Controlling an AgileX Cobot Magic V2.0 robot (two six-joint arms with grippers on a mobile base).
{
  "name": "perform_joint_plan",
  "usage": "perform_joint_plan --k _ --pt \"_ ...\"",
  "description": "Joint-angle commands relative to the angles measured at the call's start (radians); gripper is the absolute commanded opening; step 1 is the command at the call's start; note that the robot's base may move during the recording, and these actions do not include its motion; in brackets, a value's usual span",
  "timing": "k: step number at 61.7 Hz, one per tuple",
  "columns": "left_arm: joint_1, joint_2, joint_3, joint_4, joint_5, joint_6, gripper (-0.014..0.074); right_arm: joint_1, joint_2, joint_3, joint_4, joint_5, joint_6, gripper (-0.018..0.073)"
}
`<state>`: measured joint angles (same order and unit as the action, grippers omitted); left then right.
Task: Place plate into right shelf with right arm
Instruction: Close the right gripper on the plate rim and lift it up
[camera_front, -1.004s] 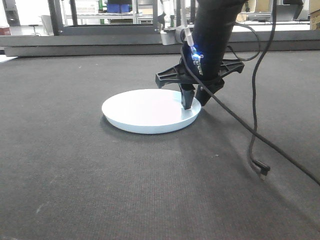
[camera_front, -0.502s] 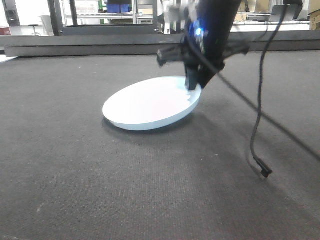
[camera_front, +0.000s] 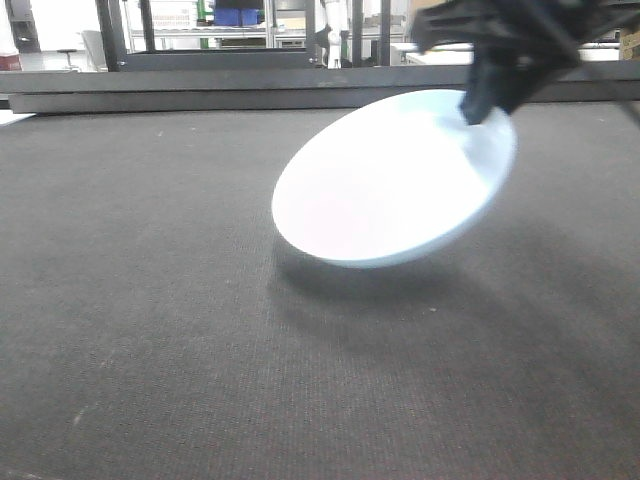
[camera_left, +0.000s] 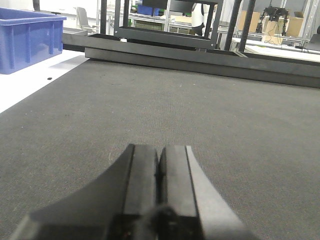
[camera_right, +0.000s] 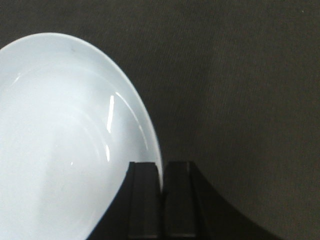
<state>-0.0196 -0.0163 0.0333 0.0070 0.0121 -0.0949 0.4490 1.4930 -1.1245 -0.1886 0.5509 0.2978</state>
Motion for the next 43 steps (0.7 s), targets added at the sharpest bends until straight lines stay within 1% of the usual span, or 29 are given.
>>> perform_joint_plan --k 1,10,17,29,43 --pt "-0.003 -0.012 0.008 0.0 -0.092 -0.006 -0.0047 0.017 -0.148 0.083 -0.019 -0.127 -0.007 0.0064" --pt "-0.003 -0.012 0.008 0.0 -0.092 -0.006 -0.0047 0.051 -0.318 0.231 -0.019 -0.169 -0.007 0.0064" --pt "-0.003 -0.012 0.008 0.0 -0.092 -0.006 -0.0047 0.072 -0.436 0.294 -0.019 -0.167 -0.007 0.0064" --pt "-0.003 -0.012 0.008 0.0 -0.092 -0.006 -0.0047 0.094 -0.629 0.312 -0.02 -0.155 -0.007 0.0064" --pt "-0.003 -0.012 0.008 0.0 -0.092 -0.006 -0.0047 0.105 -0.8 0.312 -0.02 -0.155 -0.007 0.0064"
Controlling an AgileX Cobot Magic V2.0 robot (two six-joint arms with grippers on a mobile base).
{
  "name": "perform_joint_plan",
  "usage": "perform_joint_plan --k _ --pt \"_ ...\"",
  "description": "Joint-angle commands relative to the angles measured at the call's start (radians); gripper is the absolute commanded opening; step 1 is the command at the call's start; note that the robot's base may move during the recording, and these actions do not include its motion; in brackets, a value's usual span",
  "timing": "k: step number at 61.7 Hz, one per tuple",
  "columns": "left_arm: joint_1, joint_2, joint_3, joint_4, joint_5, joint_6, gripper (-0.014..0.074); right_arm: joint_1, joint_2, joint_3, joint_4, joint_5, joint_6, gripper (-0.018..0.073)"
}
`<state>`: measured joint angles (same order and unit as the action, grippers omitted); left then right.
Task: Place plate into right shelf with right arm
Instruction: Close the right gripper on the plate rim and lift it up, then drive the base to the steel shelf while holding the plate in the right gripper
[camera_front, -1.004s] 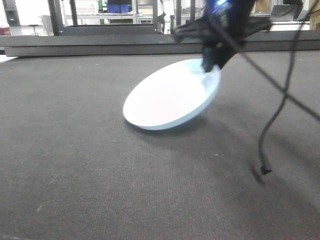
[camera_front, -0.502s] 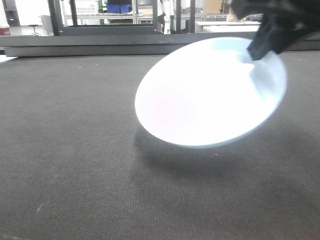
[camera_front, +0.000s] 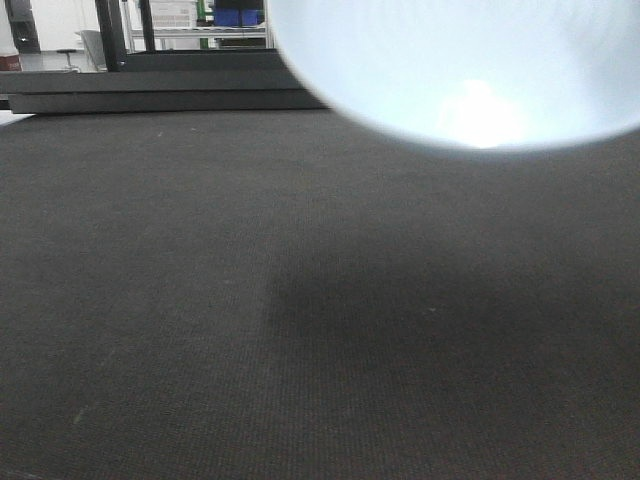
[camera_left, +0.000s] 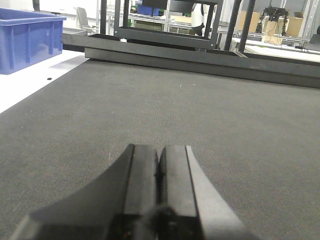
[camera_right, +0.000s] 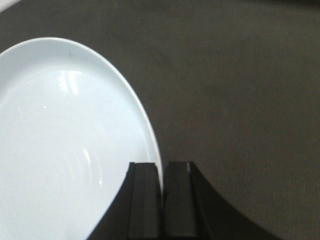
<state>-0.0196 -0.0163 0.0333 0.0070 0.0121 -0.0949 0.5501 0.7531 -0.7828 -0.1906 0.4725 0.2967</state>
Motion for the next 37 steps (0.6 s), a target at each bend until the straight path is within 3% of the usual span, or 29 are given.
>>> perform_joint_plan --k 1,17,37 --pt "-0.003 -0.012 0.008 0.0 -0.092 -0.006 -0.0047 0.004 -0.07 -0.031 -0.018 -0.077 -0.006 0.0064" --pt "-0.003 -0.012 0.008 0.0 -0.092 -0.006 -0.0047 0.004 -0.211 -0.033 -0.018 -0.139 -0.006 0.0064" --pt "-0.003 -0.012 0.008 0.0 -0.092 -0.006 -0.0047 0.004 -0.242 -0.033 -0.018 -0.203 -0.006 0.0064"
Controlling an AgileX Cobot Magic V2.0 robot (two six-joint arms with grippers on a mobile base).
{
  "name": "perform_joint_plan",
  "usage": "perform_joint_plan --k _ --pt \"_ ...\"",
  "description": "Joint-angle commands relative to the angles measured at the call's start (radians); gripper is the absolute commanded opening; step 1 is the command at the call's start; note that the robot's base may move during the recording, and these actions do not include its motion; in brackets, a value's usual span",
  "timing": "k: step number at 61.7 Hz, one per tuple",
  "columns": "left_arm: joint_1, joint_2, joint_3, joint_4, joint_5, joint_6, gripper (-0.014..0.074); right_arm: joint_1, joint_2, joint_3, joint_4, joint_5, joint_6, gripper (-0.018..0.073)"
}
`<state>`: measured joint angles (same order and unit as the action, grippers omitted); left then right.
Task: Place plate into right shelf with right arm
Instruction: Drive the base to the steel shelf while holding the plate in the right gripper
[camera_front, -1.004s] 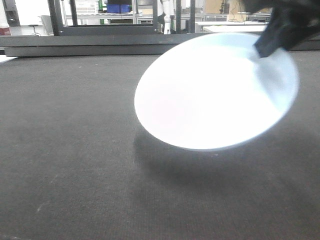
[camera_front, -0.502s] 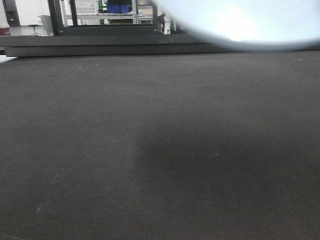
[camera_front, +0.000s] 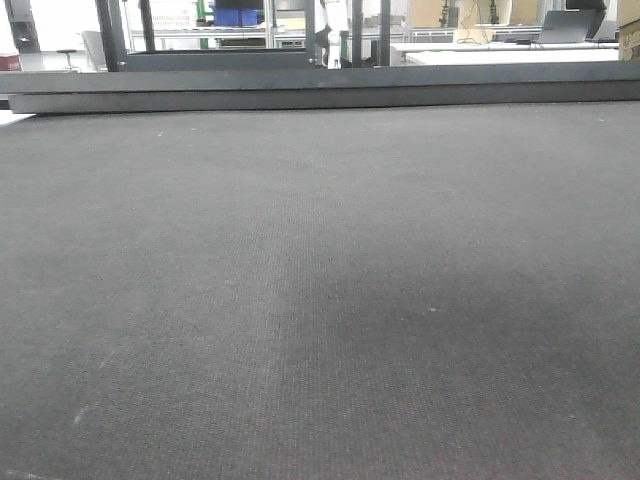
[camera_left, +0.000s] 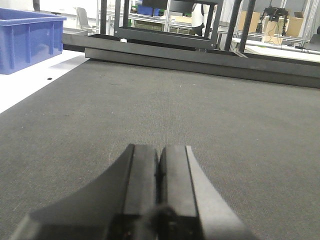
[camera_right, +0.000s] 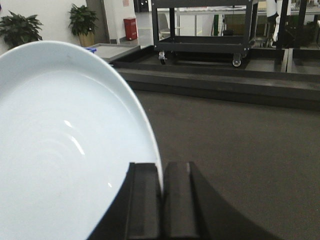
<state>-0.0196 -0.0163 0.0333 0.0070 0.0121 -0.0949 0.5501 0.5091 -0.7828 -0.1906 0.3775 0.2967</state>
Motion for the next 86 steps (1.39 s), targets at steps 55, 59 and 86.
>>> perform_joint_plan --k 55,59,86 --pt "-0.003 -0.012 0.008 0.0 -0.092 -0.006 -0.0047 0.004 0.003 -0.03 -0.018 -0.101 -0.006 0.0064" --pt "-0.003 -0.012 0.008 0.0 -0.092 -0.006 -0.0047 0.004 0.003 -0.03 -0.018 -0.101 -0.006 0.0064" --pt "-0.003 -0.012 0.008 0.0 -0.092 -0.006 -0.0047 0.004 0.003 -0.03 -0.018 -0.101 -0.006 0.0064"
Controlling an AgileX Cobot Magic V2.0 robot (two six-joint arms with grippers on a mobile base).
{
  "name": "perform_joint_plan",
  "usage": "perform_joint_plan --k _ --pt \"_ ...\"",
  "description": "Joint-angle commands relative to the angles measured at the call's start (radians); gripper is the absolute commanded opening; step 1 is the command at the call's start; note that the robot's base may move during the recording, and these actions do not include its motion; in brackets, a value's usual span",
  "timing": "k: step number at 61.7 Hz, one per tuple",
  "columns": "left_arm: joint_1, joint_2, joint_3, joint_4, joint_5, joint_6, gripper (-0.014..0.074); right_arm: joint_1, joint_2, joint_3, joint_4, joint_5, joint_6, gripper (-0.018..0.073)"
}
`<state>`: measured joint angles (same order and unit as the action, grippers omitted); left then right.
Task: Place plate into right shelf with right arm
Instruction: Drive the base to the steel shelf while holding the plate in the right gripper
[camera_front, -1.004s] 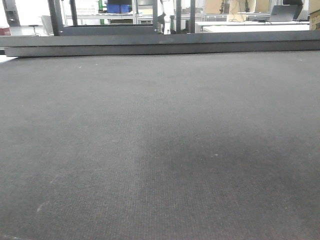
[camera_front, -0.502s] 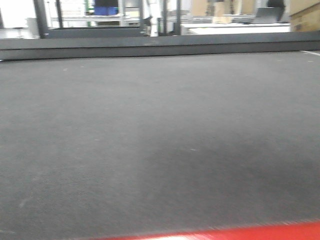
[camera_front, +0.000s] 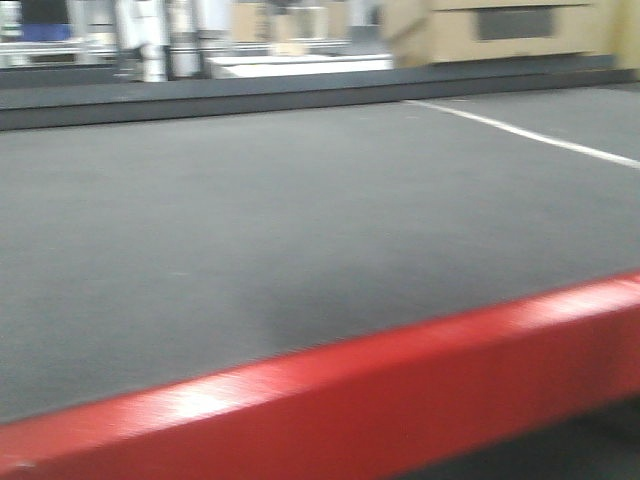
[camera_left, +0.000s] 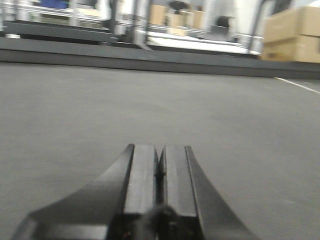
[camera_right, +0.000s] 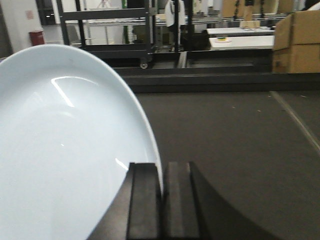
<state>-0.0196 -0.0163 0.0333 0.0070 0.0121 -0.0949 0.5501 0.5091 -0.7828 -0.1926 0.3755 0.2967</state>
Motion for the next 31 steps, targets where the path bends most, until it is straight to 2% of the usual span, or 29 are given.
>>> perform_joint_plan --k 1,31 --pt "-0.003 -0.012 0.008 0.0 -0.092 -0.006 -0.0047 0.004 0.003 -0.03 -0.016 -0.099 -0.006 0.0064" --pt "-0.003 -0.012 0.008 0.0 -0.092 -0.006 -0.0047 0.004 0.003 -0.03 -0.016 -0.099 -0.006 0.0064"
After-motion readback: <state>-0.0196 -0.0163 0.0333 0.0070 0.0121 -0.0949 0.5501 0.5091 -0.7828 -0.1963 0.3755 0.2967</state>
